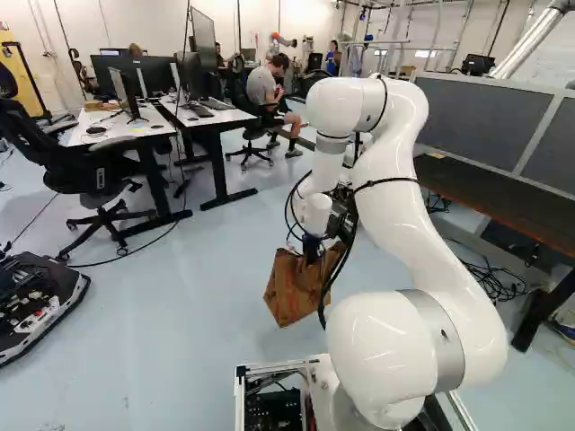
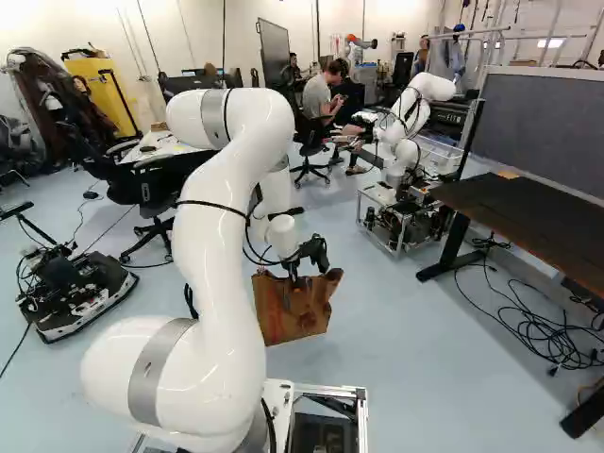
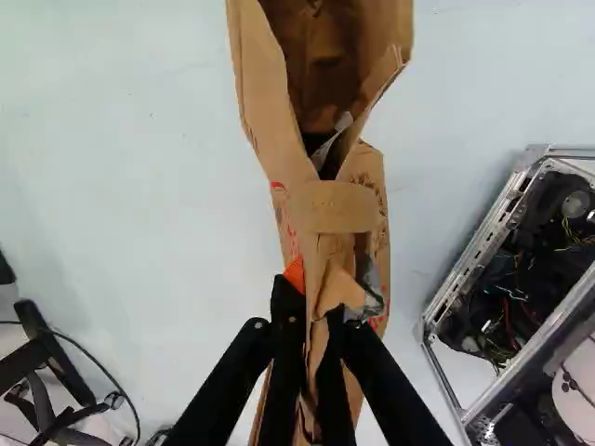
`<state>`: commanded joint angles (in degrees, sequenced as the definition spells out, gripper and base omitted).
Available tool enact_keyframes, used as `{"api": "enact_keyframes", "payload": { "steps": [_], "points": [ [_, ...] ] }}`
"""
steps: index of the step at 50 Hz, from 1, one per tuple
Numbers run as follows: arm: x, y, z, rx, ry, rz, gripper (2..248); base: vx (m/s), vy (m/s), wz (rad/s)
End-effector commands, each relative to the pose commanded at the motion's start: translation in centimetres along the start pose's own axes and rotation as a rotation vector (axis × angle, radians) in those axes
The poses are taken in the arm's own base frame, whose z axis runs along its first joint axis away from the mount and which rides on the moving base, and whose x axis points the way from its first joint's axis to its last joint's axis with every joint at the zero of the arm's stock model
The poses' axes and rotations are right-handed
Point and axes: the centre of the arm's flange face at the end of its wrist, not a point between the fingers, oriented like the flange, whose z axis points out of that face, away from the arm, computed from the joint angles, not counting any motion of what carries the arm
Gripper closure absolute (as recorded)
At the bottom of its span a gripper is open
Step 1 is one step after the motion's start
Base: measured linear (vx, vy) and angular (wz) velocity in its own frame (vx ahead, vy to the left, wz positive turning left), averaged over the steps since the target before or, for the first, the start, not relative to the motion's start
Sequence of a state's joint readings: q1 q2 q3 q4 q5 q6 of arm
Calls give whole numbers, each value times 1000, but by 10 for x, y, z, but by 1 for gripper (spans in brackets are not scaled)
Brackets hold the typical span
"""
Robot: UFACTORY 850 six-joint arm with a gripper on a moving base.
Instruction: Pick up the bag on the ground and place it on the table
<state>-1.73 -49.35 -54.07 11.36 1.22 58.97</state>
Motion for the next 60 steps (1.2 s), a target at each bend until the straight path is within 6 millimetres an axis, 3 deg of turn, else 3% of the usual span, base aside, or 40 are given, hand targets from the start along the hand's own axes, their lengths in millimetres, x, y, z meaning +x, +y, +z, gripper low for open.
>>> {"api": "enact_keyframes", "payload": {
  "steps": [60],
  "points": [
    [-6, 22, -91, 52, 11, -18, 229, 0, 0, 0]
  ]
}}
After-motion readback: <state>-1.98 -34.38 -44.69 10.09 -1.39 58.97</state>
